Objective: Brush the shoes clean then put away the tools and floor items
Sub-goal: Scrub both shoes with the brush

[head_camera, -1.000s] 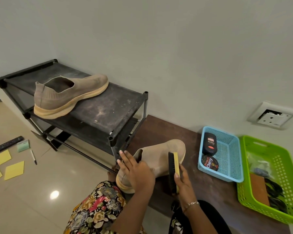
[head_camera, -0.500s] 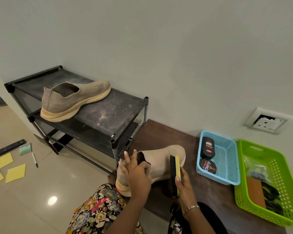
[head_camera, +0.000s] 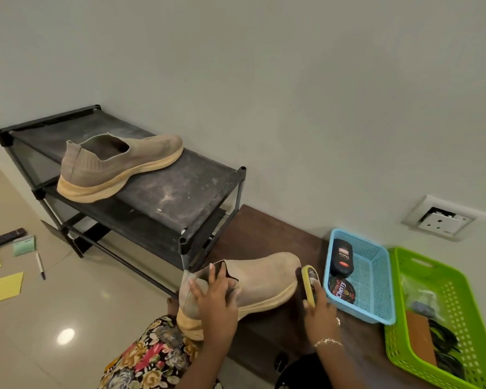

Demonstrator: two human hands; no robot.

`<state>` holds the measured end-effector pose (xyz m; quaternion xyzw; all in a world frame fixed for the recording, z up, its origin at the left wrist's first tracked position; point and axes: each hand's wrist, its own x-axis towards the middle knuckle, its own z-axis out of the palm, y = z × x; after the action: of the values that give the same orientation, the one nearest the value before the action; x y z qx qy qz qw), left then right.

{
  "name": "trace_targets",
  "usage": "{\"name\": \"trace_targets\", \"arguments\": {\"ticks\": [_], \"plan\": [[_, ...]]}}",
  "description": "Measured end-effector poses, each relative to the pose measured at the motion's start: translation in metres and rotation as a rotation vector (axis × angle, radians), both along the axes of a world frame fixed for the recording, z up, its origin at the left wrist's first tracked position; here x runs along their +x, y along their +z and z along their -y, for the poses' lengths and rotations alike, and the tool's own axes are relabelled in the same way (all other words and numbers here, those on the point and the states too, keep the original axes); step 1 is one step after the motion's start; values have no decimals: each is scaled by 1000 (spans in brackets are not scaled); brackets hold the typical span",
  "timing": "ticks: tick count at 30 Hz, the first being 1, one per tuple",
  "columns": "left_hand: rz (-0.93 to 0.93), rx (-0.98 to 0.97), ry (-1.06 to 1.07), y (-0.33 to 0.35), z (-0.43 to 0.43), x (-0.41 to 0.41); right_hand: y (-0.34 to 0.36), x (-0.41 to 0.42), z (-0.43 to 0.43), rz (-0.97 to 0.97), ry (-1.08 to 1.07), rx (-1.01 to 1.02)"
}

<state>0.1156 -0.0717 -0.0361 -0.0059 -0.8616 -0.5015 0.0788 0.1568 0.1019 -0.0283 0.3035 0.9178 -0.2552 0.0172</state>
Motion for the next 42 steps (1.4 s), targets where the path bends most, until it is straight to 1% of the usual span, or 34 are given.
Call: {"name": "trace_targets", "arguments": {"ticks": [1, 2, 4, 5, 6, 8, 10, 11, 12, 14, 16, 17, 18, 21, 22, 23, 24, 26, 27, 28, 29, 30, 32, 33, 36, 38, 40, 42], "plan": [[13, 12, 8, -2, 0, -3, 3, 3, 12, -29, 69, -47], [22, 8, 22, -3, 1, -8, 7, 9, 32, -56, 203, -81], [17, -30, 40, -4, 3, -15, 17, 26, 75, -51, 464, -177], [7, -37, 45, -4, 5, -19, 16, 28, 81, -73, 511, -182], [3, -40, 32, -3, 7, -21, 12, 22, 76, -121, 494, -160], [-30, -68, -44, -3, 14, -24, 1, 4, 48, -198, 396, -119], [-110, -126, -128, -6, 21, -28, -8, -14, 18, -173, 255, -124], [-137, -139, -145, -6, 23, -30, -11, -20, 11, -165, 222, -134], [-138, -123, -137, -7, 24, -32, -13, -24, 10, -174, 219, -149], [-82, -5, -71, -4, 24, -36, -10, -28, 14, -229, 212, -210], [3, 130, -17, -1, 20, -37, 1, -29, 21, -311, 249, -202], [36, 159, -10, 0, 18, -37, 7, -29, 25, -336, 280, -184], [60, 169, -2, -1, 17, -38, 16, -28, 34, -324, 342, -155], [152, 193, 29, -1, 20, -41, 27, -12, 79, -151, 626, -26], [186, 224, 40, 1, 23, -43, 23, -9, 83, -175, 688, 49], [211, 262, 41, 1, 25, -45, 21, -15, 78, -234, 693, 142], [219, 298, 27, 2, 28, -46, 19, -26, 64, -241, 640, 205], [194, 315, -21, 2, 28, -46, 15, -52, 30, -90, 426, 190], [190, 287, -45, 3, 26, -45, 15, -61, 19, -26, 359, 190], [188, 256, -55, 5, 24, -43, 16, -64, 17, -19, 323, 173], [189, 238, -52, 5, 22, -43, 19, -62, 26, -18, 334, 124], [192, 242, -46, 2, 21, -43, 22, -54, 40, -40, 407, 61], [238, 339, -66, -7, 24, -49, 27, -29, 71, -73, 573, -60], [263, 395, -95, -9, 27, -51, 30, -20, 78, -100, 606, -95], [352, 504, -180, -3, 36, -53, 32, -21, 60, -210, 620, -73], [399, 518, -200, 0, 39, -53, 29, -31, 38, -239, 583, -89], [411, 491, -197, -3, 39, -55, 30, -42, 27, -219, 519, -90], [381, 426, -160, -12, 40, -56, 32, -44, 33, -208, 517, -16]]}}
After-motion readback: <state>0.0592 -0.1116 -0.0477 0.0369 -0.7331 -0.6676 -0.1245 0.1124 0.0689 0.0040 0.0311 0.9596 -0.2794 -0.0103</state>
